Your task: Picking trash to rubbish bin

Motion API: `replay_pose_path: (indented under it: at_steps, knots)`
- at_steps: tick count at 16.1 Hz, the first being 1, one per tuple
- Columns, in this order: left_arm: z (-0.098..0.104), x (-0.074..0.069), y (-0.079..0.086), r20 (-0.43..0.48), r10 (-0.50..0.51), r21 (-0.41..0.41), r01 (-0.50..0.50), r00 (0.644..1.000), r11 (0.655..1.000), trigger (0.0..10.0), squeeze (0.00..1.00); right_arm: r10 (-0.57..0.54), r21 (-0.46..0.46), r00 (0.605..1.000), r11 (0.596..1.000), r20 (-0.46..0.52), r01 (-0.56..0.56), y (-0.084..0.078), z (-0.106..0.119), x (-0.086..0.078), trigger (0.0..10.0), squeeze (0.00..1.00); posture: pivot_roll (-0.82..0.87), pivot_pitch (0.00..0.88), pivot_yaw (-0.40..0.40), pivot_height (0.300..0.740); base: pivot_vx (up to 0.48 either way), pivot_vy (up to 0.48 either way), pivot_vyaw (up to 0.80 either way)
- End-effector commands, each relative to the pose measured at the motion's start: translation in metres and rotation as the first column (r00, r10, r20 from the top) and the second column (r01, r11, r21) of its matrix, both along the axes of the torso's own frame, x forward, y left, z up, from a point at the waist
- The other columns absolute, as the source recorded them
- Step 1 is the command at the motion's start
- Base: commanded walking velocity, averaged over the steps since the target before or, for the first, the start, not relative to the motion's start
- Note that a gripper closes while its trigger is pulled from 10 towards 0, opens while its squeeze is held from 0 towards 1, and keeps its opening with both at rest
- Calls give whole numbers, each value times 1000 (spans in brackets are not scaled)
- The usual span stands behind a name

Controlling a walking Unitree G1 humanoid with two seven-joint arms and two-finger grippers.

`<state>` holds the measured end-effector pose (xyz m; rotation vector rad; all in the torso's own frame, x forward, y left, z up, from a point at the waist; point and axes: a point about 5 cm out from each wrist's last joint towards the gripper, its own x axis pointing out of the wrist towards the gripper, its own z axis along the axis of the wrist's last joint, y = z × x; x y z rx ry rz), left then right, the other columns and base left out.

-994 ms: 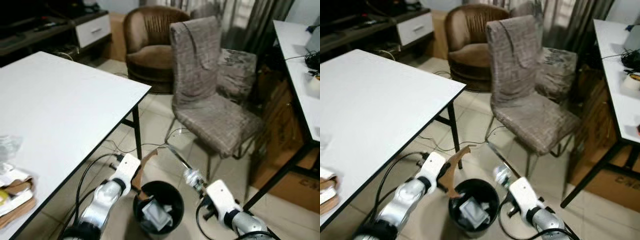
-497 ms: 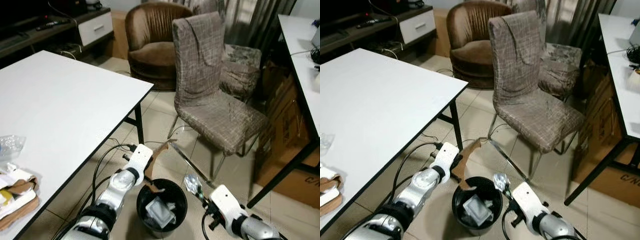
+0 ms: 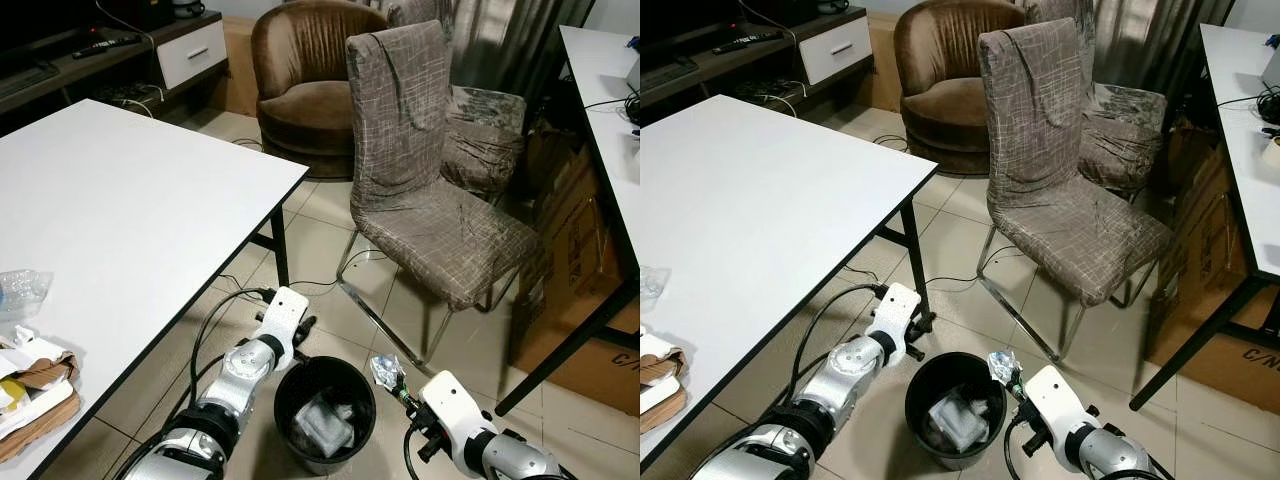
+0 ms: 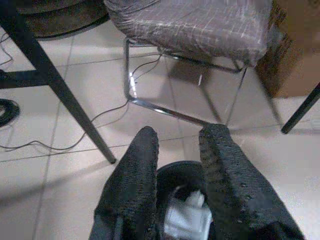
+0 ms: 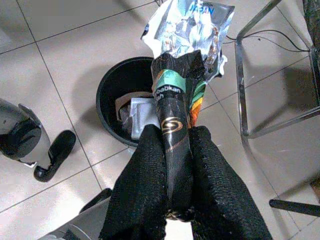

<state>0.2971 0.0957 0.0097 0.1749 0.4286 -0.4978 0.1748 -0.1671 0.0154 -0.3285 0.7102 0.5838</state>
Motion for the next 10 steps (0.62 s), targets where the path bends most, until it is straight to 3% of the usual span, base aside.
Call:
replay_pose_path:
  at_steps: [1, 3, 4, 5, 7, 9, 10]
  knots:
    - [5, 4, -3, 14, -7, -25, 8, 1000, 1000, 10000, 1000, -1, 5, 1000, 1000, 9, 1, 1, 4, 2, 10000, 0, -150, 2, 14, 740, 0, 0, 0]
    - [4, 5, 0, 23, 11, 0, -11, 1000, 1000, 10000, 1000, -4, -25, 1000, 1000, 21, 5, -1, 4, 4, 10000, 0, -148, 2, 14, 740, 0, 0, 0]
    - [4, 2, 11, 46, 11, 17, -11, 999, 1000, 10000, 188, -32, -15, 999, 999, 43, 33, 3, 2, 13, 10000, 0, -142, 4, 20, 740, 0, 0, 0]
    - [3, 1, 15, 53, 7, 20, -8, 999, 1000, 10000, 0, -41, -9, 998, 999, 50, 41, 5, 0, 17, 10000, 0, -141, 4, 20, 740, 0, 0, 0]
    - [0, -12, 34, 61, -42, 49, 39, 997, 998, 10000, 0, -44, 2, 998, 999, 52, 44, 17, -11, 34, 10000, 0, -119, 11, 22, 740, 0, 0, 0]
    - [-1, -46, 66, 15, -178, 136, 174, 984, 975, 10000, 0, -6, -17, 999, 1000, 53, 7, 36, -27, 62, 10000, 0, -63, 27, 10, 740, 0, 0, 0]
    - [2, -54, 72, 5, -201, 144, 198, 980, 970, 10000, 0, 0, -15, 999, 1000, 51, 1, 41, -29, 68, 10000, 0, -57, 27, 8, 740, 0, 0, 0]
